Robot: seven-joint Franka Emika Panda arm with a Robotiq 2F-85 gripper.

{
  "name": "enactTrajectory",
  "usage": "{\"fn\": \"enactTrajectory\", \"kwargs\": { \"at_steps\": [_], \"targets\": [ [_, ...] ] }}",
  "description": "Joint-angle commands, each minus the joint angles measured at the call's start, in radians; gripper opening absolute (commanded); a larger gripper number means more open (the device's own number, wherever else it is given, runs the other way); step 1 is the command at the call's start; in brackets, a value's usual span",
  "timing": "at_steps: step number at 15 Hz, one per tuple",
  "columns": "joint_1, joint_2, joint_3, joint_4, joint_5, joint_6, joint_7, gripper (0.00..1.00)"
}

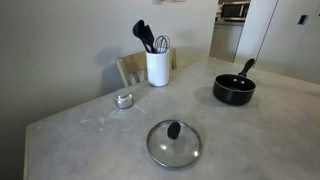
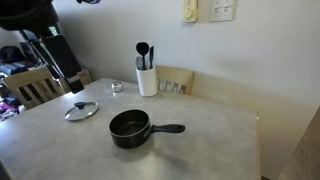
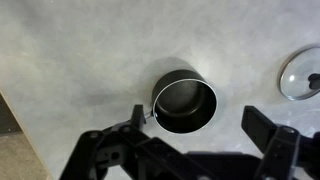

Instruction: Pick up the lid from the counter, place it on the pot, then put it back on the counter

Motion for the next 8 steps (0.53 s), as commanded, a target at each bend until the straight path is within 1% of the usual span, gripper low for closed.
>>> {"fn": "enactTrajectory", "kwargs": {
  "at_steps": [1, 4, 6, 8],
  "targets": [
    [-0.02, 0.003, 0.018, 0.002, 0.011, -0.002, -0.009, 1.0],
    [0.022, 0.05, 0.031, 0.018, 0.05, 0.023, -0.027, 1.0],
    [0.061, 0.086, 0.053, 0.028, 0.085, 0.033, -0.042, 1.0],
    [0.116, 0.139, 0.084, 0.046, 0.131, 0.058, -0.063, 1.0]
  ]
}}
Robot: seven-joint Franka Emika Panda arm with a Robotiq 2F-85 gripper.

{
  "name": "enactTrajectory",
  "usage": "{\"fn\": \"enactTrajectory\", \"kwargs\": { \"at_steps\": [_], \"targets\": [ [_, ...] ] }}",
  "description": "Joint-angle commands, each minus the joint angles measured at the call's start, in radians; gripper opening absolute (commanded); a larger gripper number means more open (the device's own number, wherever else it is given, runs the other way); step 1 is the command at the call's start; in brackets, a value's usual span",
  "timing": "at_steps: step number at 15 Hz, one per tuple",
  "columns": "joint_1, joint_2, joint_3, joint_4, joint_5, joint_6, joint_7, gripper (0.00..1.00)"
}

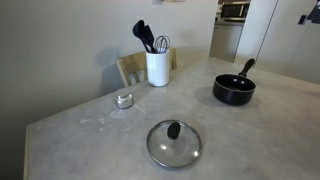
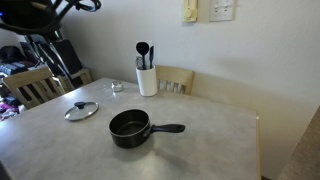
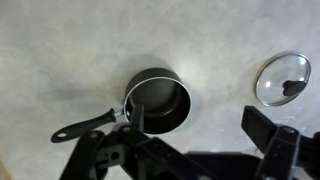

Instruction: Pick up the lid from the counter, place it on the pot, then put it back on the counter

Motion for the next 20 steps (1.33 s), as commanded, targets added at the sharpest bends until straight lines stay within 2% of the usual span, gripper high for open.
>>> {"fn": "enactTrajectory", "kwargs": {
  "at_steps": [1, 6, 7, 15, 20],
  "targets": [
    [0.081, 0.129, 0.05, 0.053, 0.089, 0.059, -0.061, 1.0],
    [0.181, 0.284, 0.133, 0.139, 0.202, 0.11, -0.149, 1.0],
    [0.141, 0.205, 0.141, 0.085, 0.167, 0.092, -0.086, 1.0],
    [0.16, 0.323, 0.184, 0.162, 0.175, 0.091, -0.11, 1.0],
    [0.182, 0.508, 0.284, 0.303, 0.181, 0.087, 0.161, 1.0]
  ]
}}
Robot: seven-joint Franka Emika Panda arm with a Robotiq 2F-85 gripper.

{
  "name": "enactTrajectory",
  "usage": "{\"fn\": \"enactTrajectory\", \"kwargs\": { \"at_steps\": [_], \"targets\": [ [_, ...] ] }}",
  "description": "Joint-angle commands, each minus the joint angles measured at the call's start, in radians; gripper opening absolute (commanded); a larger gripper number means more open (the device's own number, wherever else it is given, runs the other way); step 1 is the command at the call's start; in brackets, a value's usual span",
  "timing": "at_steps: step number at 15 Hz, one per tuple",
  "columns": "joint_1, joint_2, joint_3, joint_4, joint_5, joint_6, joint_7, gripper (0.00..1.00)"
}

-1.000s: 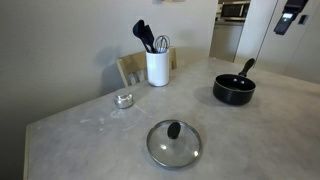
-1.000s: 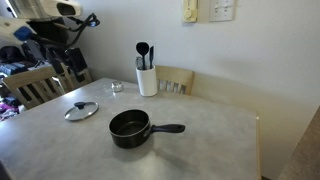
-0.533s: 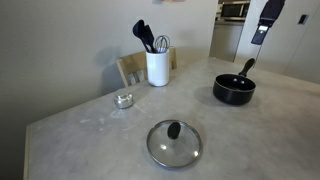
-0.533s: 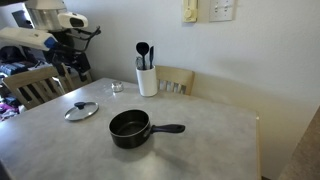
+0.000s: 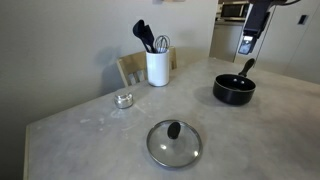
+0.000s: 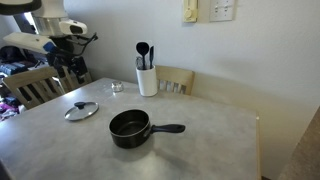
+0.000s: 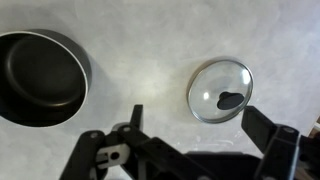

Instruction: Pick up the lid from the counter, place it on the pot, then put it back on the counter

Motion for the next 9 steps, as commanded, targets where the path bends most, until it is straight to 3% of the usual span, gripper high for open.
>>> {"fn": "enactTrajectory", "kwargs": {
  "at_steps": [1, 4, 5, 9],
  "targets": [
    [0.003, 0.178, 0.079, 0.153, 0.021, -0.026, 0.169, 1.0],
    [0.019, 0.303, 0.141, 0.265, 0.075, -0.008, 0.28, 1.0],
    [0.002, 0.212, 0.135, 0.174, 0.034, -0.003, 0.249, 1.0],
    [0.014, 0.303, 0.156, 0.256, 0.048, -0.002, 0.289, 1.0]
  ]
}}
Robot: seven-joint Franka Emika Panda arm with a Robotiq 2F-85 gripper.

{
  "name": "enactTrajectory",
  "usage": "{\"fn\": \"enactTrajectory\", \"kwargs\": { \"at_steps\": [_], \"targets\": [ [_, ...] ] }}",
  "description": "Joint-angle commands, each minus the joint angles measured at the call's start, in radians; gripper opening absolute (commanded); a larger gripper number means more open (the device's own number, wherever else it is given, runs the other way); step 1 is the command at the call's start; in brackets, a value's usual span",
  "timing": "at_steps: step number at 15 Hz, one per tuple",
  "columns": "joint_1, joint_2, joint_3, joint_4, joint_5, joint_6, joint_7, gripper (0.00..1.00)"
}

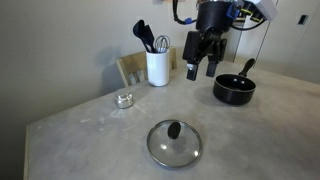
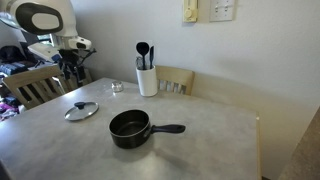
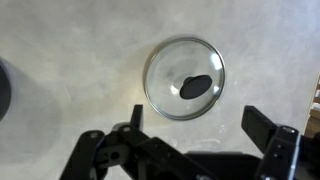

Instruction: Pick up the lid from the counter, place it on the pot, then put it back on the counter

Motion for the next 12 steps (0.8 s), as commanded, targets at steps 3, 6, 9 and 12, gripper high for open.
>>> {"fn": "enactTrajectory", "kwargs": {
  "at_steps": [3, 6, 9, 12],
  "targets": [
    [-0.006, 0.017, 0.009, 0.011, -0.01, 0.029, 0.086, 1.0],
    [0.023, 0.072, -0.004, 0.044, -0.05, 0.081, 0.313, 1.0],
    [0.06, 0.125, -0.017, 0.074, -0.097, 0.096, 0.546, 1.0],
    [0.106, 0.187, -0.019, 0.116, -0.114, 0.089, 0.761, 1.0]
  ]
}}
